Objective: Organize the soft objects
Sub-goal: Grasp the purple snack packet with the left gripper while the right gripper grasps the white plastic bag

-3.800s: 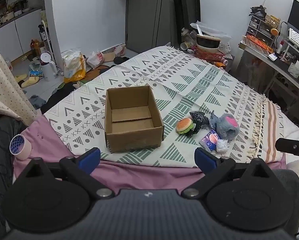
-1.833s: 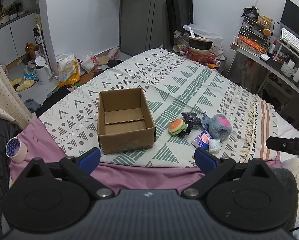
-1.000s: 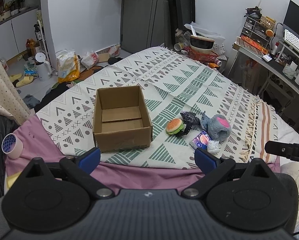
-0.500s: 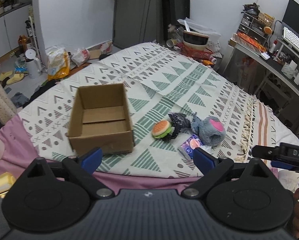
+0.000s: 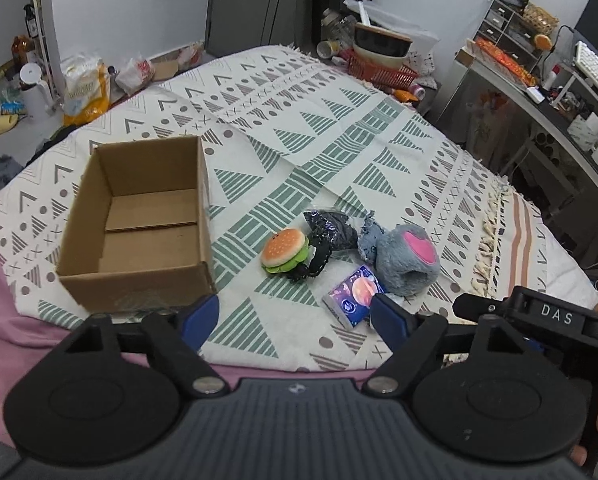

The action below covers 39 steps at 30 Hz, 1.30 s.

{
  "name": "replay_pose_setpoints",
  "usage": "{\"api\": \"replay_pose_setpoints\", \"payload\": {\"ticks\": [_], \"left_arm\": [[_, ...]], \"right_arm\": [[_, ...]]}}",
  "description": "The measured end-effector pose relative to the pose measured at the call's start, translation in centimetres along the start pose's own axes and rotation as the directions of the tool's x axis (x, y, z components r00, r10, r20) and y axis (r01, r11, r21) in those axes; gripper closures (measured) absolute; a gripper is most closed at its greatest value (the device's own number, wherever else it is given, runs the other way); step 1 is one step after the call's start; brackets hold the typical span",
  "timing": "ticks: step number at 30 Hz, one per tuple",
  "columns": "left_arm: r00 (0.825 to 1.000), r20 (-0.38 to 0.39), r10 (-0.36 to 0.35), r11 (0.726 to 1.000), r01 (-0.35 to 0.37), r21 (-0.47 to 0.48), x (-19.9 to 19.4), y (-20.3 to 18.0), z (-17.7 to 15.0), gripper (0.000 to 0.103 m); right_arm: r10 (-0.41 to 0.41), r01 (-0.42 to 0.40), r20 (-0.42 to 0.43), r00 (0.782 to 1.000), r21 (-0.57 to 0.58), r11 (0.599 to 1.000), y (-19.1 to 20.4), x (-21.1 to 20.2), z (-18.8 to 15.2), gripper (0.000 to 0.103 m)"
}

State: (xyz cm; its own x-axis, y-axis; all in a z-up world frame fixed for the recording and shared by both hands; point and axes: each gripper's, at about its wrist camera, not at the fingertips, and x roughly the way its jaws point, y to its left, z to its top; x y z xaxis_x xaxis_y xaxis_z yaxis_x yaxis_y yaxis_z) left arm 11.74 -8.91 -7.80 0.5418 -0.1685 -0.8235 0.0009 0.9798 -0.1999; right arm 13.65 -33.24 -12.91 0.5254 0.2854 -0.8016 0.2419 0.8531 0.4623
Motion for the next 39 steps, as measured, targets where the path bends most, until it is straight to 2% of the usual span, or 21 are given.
{"api": "replay_pose_setpoints", "payload": {"ticks": [9, 12, 19, 23, 30, 39], "left_arm": [[0.998, -0.051, 0.026, 1.0, -0.026, -0.005, 3.8, -0.9, 1.9, 0.03], [0.998, -0.067, 0.016, 1.0, -0.016, 0.001, 5.2, -1.5, 2.2, 0.031], [0.994, -0.11, 0.009, 1.0, -0.011, -0.018, 8.5, -2.2, 2.4, 0.044], [0.991, -0.132, 0.008, 0.999, -0.013, -0.037, 10.1, -2.4, 2.6, 0.048], [0.986, -0.164, -0.012, 0.999, 0.007, -0.032, 13.3, -3.4, 2.9, 0.049], [0.972, -0.233, -0.017, 0.999, 0.01, -0.03, 17.0, -4.1, 2.5, 0.049]], "right_arm": [[0.05, -0.047, -0.029, 0.998, 0.098, 0.994, -1.4, 3.1, 0.8, 0.017], [0.073, -0.066, -0.043, 0.996, 0.141, 0.988, -2.1, 4.2, 0.9, 0.022], [0.099, -0.073, -0.091, 0.991, 0.255, 0.964, -4.0, 6.9, 1.2, 0.034], [0.109, -0.073, -0.109, 0.988, 0.298, 0.952, -4.6, 8.2, 1.3, 0.034], [0.115, -0.058, -0.153, 0.982, 0.334, 0.941, -5.0, 10.7, 1.2, 0.035], [0.066, 0.011, -0.196, 0.978, 0.368, 0.93, -5.5, 13.8, 1.3, 0.039]]}}
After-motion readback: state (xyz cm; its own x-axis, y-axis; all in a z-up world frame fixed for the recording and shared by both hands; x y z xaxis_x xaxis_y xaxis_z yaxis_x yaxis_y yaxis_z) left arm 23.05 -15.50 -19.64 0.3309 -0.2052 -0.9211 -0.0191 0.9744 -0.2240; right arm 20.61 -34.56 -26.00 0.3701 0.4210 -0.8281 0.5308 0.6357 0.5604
